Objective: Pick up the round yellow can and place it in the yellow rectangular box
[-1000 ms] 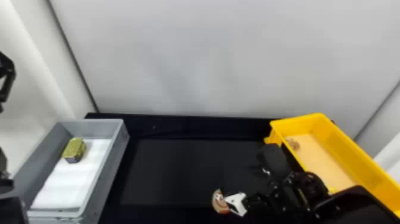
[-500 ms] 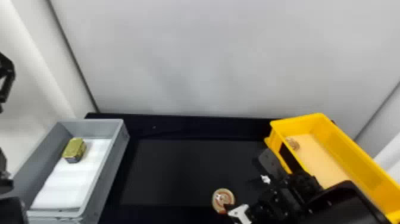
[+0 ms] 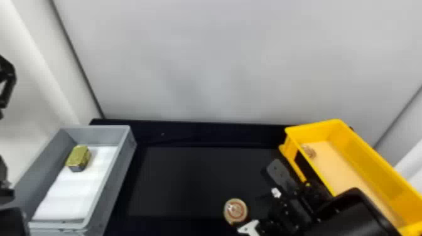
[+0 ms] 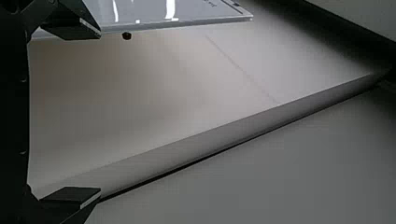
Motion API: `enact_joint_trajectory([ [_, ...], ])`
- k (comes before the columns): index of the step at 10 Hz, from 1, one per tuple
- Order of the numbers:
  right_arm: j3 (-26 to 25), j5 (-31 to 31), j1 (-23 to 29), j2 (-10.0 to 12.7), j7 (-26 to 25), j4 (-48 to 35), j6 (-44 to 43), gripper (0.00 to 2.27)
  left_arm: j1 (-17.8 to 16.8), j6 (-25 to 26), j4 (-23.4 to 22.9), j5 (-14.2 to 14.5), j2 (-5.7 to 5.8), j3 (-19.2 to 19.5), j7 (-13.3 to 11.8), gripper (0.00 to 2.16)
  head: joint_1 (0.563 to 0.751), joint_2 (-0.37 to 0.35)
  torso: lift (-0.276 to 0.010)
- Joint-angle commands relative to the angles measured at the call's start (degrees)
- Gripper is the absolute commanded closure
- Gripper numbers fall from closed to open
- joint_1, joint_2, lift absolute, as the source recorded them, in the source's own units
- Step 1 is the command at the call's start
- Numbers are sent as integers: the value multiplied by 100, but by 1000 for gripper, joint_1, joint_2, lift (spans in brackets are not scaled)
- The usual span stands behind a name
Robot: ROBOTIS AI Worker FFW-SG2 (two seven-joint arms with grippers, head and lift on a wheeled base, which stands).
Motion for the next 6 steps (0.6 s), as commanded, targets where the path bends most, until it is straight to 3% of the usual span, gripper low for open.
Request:
enact_joint_trajectory([
  [1,15,-1,-149,107,23,324,-124,194,0,0,0,1,-15,-5,0,98,694,14,-60],
  [6,42,-1,-412,257,163,904,-467,193,0,-9,0,1,-15,-14,9,96,694,14,-60],
])
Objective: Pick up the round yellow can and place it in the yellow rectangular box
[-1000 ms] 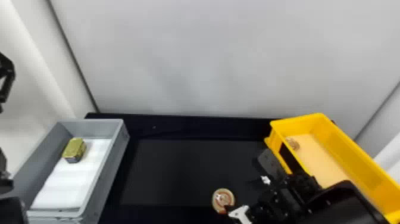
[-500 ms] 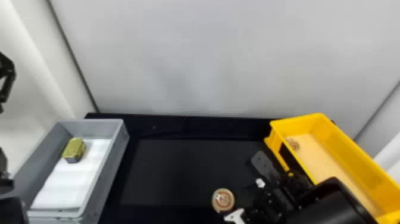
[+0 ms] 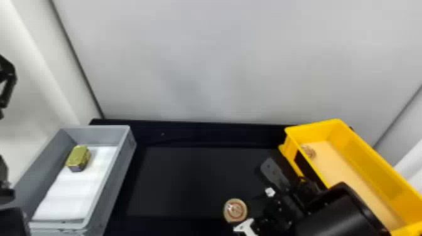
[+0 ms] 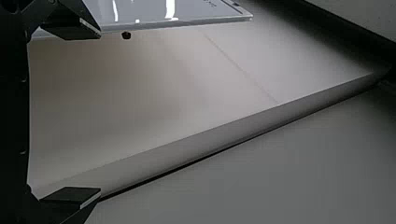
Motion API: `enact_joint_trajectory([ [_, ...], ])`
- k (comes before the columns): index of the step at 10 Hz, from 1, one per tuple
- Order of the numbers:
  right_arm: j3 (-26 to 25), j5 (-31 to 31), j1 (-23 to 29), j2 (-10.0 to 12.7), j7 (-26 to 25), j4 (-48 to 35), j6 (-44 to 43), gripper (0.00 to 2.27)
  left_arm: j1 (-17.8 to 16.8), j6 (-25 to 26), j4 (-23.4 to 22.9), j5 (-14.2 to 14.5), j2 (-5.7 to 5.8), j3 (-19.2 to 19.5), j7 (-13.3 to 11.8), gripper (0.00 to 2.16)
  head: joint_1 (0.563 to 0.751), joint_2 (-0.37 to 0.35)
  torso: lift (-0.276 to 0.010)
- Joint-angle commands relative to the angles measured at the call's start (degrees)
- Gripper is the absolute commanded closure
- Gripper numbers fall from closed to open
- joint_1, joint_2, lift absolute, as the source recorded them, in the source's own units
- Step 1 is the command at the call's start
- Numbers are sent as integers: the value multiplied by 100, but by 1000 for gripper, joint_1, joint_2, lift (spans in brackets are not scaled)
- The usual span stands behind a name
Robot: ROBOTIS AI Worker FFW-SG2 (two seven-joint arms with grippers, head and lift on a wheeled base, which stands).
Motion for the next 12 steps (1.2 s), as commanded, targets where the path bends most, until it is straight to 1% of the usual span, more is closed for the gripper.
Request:
enact_joint_trajectory([
  [1,49,0,-166,134,11,397,-275,193,-9,-1,0,2,-15,-13,0,96,694,14,-60],
  [3,102,-35,-263,169,-6,617,-390,188,-9,-1,0,2,-15,-31,0,96,694,14,-60],
  [6,49,-26,-298,169,-42,661,-398,119,0,-1,0,2,-15,-31,9,96,694,14,-60],
  [9,-4,-26,-324,205,-86,854,-539,131,-9,-27,0,2,-15,-57,18,98,694,14,-60],
  [12,76,-79,-465,266,-103,1180,-724,131,-9,-27,0,2,-15,-75,18,98,694,14,-60],
])
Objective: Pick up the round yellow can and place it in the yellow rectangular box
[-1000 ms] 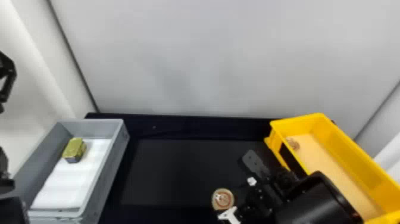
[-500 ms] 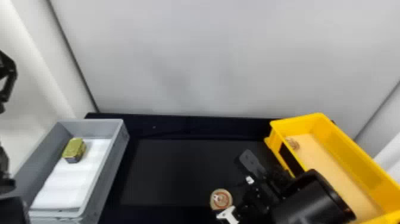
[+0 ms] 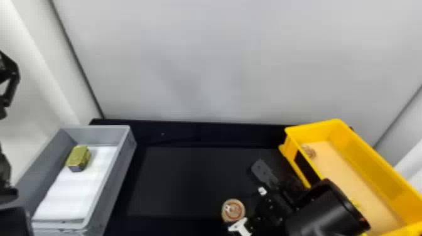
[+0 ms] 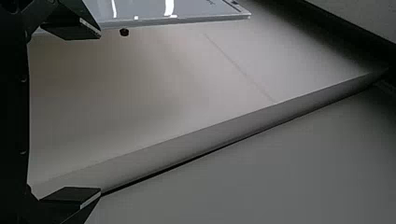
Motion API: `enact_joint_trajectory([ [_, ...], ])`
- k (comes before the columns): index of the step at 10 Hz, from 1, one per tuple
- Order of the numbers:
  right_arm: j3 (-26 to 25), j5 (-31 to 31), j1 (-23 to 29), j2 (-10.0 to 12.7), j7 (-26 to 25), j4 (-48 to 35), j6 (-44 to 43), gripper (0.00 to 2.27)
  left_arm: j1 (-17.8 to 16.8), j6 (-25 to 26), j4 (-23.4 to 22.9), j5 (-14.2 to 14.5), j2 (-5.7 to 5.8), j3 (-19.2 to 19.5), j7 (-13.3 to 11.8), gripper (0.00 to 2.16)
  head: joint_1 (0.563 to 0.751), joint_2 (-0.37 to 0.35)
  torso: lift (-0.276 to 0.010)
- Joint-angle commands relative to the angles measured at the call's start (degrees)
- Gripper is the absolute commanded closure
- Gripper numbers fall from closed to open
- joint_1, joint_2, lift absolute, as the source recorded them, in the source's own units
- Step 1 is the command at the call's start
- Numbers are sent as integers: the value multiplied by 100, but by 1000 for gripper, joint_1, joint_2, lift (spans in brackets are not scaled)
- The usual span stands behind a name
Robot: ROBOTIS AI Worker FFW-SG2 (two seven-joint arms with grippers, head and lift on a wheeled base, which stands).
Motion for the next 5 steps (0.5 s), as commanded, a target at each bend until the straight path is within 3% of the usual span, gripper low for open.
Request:
enact_joint_trajectory([
  [1,59,-52,-120,56,-36,215,-142,136,0,-5,-1,-5,-15,-7,1,98,694,14,-60],
  [5,6,-61,-155,74,-62,118,-107,492,9,4,25,4,-15,11,1,98,694,14,-60],
])
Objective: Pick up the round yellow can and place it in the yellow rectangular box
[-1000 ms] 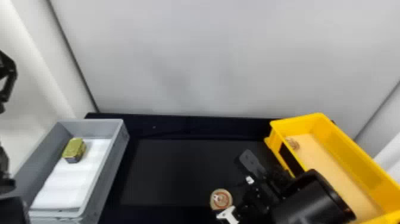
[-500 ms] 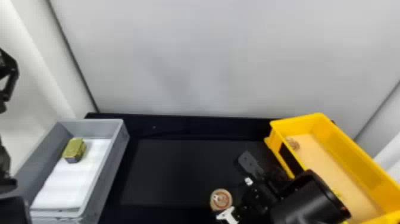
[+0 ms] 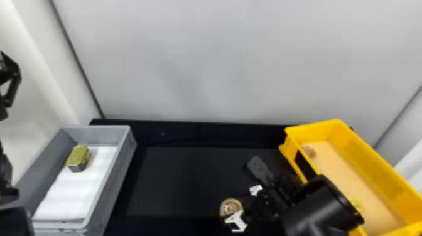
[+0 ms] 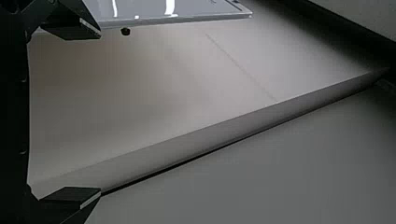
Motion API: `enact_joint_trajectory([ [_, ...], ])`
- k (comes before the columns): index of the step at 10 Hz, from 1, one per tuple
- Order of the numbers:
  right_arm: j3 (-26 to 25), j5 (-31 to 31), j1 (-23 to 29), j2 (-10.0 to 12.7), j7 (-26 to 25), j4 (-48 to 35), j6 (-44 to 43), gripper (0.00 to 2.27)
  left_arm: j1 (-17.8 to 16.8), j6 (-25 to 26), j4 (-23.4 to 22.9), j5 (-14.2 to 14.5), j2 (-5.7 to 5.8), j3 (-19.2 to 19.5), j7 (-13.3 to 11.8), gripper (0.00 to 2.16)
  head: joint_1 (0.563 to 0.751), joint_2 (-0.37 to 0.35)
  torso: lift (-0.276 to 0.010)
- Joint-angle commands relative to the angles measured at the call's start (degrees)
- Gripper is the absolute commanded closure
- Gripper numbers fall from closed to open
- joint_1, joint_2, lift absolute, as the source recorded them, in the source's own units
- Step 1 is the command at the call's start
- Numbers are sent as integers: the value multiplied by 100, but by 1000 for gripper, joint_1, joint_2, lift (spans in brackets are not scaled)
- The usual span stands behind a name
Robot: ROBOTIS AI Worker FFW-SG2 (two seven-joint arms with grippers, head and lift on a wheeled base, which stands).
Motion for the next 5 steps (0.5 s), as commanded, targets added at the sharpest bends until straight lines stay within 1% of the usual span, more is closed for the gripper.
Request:
enact_joint_trajectory([
  [1,-71,1,19,-6,-9,-124,60,566,0,0,-2,7,-15,26,1,96,694,14,-60],
  [2,-80,1,28,-6,-9,-168,86,636,0,0,-2,7,-15,35,1,96,694,14,-60],
  [4,-80,-8,37,-6,-9,-335,165,650,0,0,7,16,-15,44,1,98,694,14,-60],
  [5,-89,-34,37,-6,-17,-546,262,650,0,0,7,24,-15,53,1,98,694,14,-60],
])
